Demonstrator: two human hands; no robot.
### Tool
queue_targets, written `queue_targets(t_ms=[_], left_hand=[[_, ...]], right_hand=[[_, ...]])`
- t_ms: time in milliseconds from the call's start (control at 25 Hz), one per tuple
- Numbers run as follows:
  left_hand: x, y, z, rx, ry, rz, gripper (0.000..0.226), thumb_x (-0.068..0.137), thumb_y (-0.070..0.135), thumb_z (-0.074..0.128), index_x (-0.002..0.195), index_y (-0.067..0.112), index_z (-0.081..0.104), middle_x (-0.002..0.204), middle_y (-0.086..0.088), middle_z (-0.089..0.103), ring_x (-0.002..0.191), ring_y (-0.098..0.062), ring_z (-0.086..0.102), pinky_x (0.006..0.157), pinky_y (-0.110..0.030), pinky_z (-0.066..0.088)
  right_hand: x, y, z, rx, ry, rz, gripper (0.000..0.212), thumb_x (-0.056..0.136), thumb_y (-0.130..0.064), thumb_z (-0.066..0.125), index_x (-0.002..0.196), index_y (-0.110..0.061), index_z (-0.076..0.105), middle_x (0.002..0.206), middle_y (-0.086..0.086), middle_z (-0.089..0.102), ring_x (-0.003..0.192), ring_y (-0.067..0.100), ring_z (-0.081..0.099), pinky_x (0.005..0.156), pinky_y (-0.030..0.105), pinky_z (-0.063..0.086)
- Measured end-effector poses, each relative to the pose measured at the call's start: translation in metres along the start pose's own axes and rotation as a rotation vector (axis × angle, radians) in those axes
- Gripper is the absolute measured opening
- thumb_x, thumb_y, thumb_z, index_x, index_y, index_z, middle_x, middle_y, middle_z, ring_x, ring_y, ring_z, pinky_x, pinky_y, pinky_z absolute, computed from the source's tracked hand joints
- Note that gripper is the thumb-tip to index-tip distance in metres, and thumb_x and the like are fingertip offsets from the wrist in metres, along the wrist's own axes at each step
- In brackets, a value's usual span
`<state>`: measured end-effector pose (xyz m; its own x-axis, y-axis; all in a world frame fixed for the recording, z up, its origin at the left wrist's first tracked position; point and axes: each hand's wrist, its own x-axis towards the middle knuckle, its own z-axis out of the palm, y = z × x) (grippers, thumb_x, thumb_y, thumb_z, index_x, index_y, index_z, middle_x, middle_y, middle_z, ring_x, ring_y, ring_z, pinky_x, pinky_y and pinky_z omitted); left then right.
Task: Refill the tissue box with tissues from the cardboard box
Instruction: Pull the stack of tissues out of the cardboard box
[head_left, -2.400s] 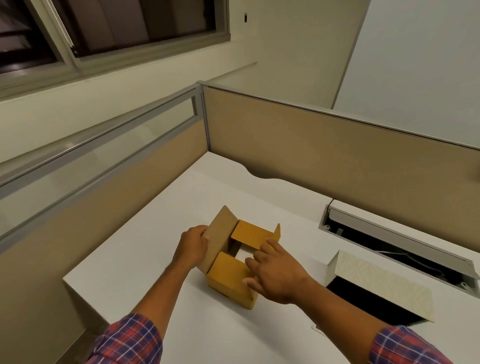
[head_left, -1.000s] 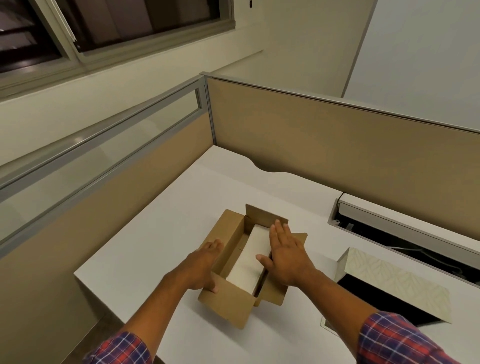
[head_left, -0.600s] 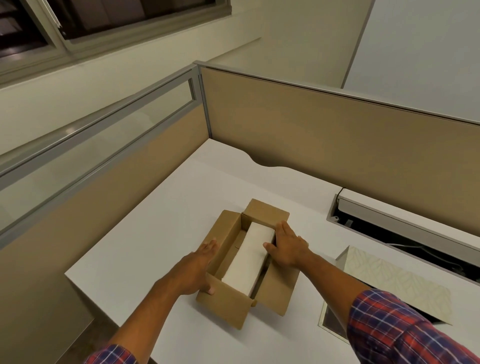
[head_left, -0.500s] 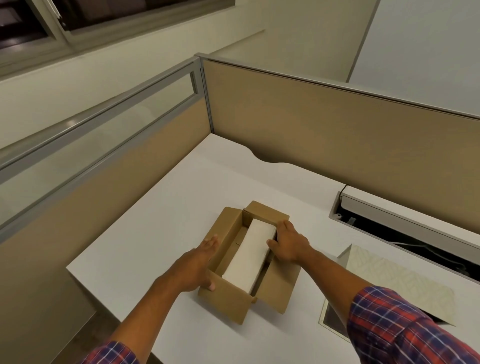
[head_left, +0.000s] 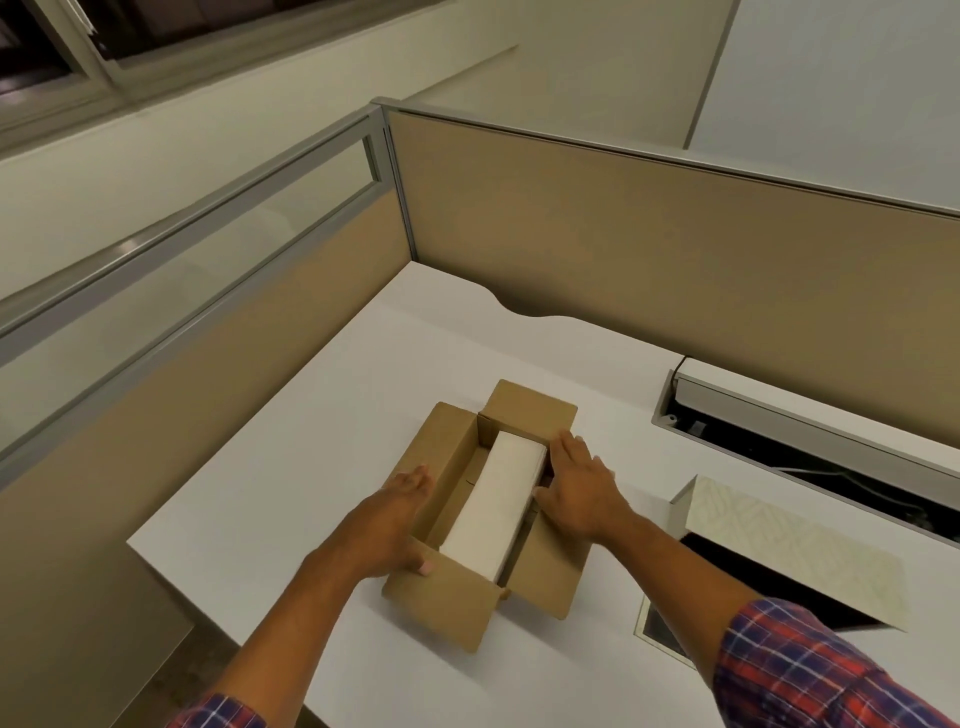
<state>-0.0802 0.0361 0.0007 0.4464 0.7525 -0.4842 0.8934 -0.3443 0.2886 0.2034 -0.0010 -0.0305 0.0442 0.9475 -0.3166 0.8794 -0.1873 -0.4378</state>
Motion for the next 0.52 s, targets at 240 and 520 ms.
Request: queue_targets(t_ms=[240, 520], left_hand=[[0.006, 0.061, 0.003, -0.379, 0.312, 0.056, 0.073, 0.097, 0.045, 0.066, 0.16, 0.024, 0.035, 0.166, 0.002, 0.038, 0.153, -0.017, 0.035, 0.12, -0.03, 0.032], [0.054, 0.072, 0.027, -0.53, -0.059, -0.298, 0.079, 0.087, 0.062, 0.069, 0.146, 0.012, 0.05, 0.147, -0.01, 0.059, 0.129, -0.029, 0.06, 0.105, -0.038, 0.051]], right_hand=[[-0.06, 0.006, 0.019, -0.105, 0.08, -0.081, 0.084, 0.097, -0.048, 0.039, 0.163, -0.009, 0.003, 0.173, 0.014, 0.003, 0.159, 0.031, 0.002, 0.129, 0.049, 0.004], [-0.091, -0.004, 0.036, -0.23, 0.052, -0.05, 0.09, 0.097, -0.066, 0.027, 0.163, -0.01, -0.001, 0.173, 0.014, -0.004, 0.159, 0.032, -0.008, 0.127, 0.051, -0.009]])
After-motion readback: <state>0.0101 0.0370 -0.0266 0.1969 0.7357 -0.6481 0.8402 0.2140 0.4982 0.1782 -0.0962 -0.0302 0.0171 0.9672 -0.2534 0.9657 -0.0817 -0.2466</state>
